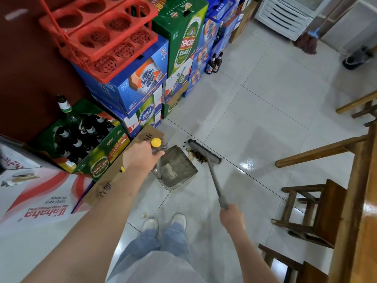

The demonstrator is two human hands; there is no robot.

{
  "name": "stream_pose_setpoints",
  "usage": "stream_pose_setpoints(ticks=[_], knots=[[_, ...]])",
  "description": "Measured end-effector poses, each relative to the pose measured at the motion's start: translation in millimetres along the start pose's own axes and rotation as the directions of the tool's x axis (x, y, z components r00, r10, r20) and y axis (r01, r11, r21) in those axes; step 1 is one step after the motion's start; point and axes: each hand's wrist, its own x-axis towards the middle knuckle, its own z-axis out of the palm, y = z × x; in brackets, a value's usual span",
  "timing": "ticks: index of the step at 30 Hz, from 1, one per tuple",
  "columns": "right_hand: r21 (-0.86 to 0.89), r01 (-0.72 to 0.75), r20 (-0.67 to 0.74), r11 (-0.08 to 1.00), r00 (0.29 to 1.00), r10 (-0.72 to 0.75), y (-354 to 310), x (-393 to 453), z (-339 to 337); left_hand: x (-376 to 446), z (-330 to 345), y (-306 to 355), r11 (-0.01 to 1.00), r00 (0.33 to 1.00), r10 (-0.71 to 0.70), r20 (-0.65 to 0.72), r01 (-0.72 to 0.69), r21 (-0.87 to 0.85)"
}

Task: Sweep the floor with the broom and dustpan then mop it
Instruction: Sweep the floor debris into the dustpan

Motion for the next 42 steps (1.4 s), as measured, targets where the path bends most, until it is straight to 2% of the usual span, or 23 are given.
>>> stream_pose_setpoints(ticks=[4,10,19,26,33,38,42], knots=[[0.035,0.024,-0.032,0.999,0.999,-0.023,15.3,-3.4,6.5,1.6,-0.1,1.9,1.000,1.000,0.002,-0.003,-0.002,0.006],[0.063,0.008,-0.048,0.998,0.999,-0.004,-10.0,13.2,-3.4,2.3,0.3,-0.1,1.000,1.000,0.012,-0.018,-0.012,-0.001],[0.031,0.021,0.015,0.999,1.000,-0.021,-44.3,42.7,-18.7,1.8,-0.4,-0.4,1.000,1.000,-0.005,0.004,0.004,0.022],[-0.067,0.032,0.069,0.997,0.997,-0.027,-7.7,14.7,0.3,-1.3,0.3,-1.1,1.000,1.000,0.001,-0.013,-0.001,0.016],[-0.014,0.106,-0.007,0.994,0.994,-0.106,41.8,-13.8,-1.7,-13.0,2.2,-5.3,1.000,1.000,0.012,-0.025,-0.012,0.014],[-0.017,0.100,-0.041,0.995,0.994,-0.100,30.8,-12.8,-17.4,-26.8,4.9,-15.7,0.997,0.998,-0.057,0.002,0.057,-0.058],[-0.025,0.080,-0.028,0.997,0.996,-0.081,8.2,7.3,-26.3,-32.5,4.6,-19.3,0.996,0.997,-0.076,0.011,0.077,-0.050]])
